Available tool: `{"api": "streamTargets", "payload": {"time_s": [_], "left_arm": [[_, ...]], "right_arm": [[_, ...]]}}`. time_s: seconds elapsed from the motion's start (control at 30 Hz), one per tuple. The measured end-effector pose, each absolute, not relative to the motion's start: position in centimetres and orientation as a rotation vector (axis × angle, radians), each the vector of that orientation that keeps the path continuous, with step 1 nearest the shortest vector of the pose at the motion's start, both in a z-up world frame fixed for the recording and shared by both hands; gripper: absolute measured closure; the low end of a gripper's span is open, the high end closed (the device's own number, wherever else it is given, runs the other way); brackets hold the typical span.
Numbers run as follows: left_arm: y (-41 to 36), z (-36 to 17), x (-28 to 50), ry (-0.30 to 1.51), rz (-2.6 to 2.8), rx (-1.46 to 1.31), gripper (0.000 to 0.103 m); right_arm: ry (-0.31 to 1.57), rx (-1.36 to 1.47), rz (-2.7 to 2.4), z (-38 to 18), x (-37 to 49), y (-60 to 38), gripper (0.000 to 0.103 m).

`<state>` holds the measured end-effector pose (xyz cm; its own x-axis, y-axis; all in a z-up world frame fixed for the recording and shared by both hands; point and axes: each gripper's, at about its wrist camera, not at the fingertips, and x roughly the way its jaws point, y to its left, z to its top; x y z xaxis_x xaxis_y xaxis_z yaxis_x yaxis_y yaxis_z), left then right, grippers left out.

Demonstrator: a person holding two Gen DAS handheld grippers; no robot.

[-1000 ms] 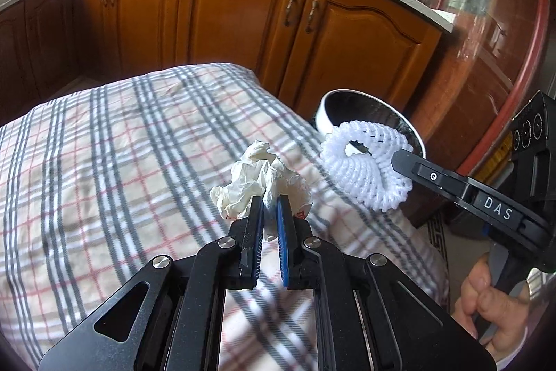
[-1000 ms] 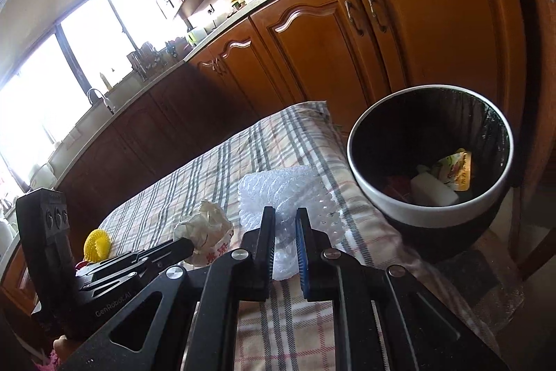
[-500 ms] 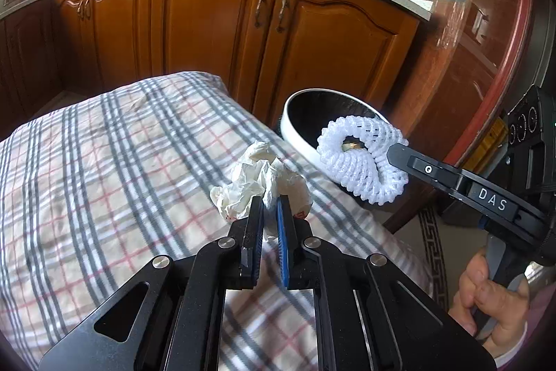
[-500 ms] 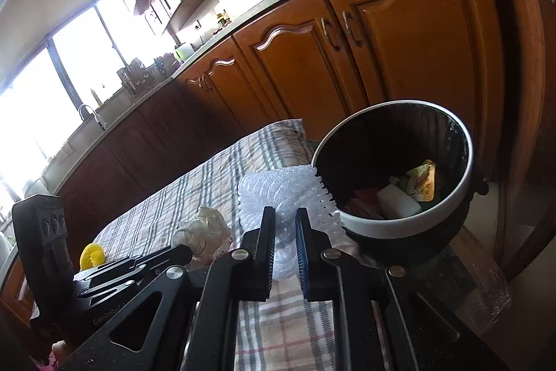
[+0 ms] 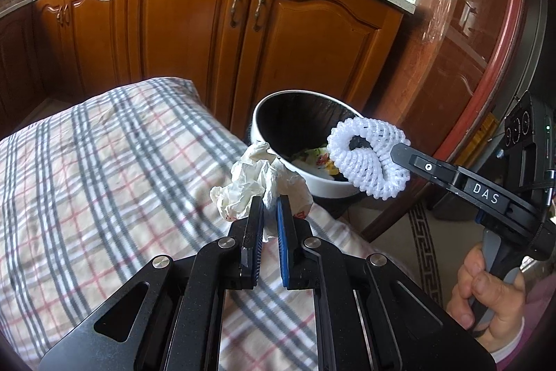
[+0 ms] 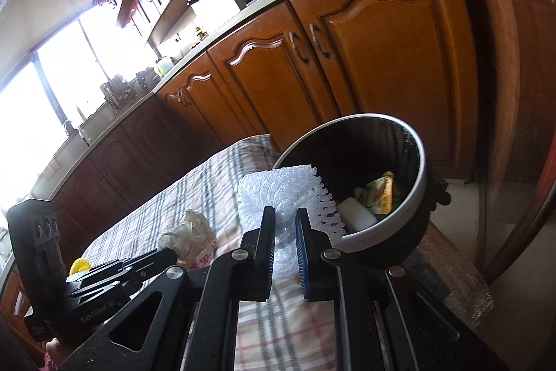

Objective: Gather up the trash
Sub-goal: 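Carry the tissue and foam net over the bin and open both grippers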

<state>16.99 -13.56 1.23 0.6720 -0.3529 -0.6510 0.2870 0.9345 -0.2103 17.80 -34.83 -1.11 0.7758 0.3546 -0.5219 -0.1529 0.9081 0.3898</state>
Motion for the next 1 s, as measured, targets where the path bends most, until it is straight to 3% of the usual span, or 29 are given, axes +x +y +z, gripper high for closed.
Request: {"api": "streamTargets", "payload": {"time_s": [1.0], "left_arm": [[-18.2,2.4,21.0,0.741,-0.423,-0.028,0.096]], "right_arm": [[0.617,0.341,0.226,-0.9,21.2,-38.6,0.092]]}}
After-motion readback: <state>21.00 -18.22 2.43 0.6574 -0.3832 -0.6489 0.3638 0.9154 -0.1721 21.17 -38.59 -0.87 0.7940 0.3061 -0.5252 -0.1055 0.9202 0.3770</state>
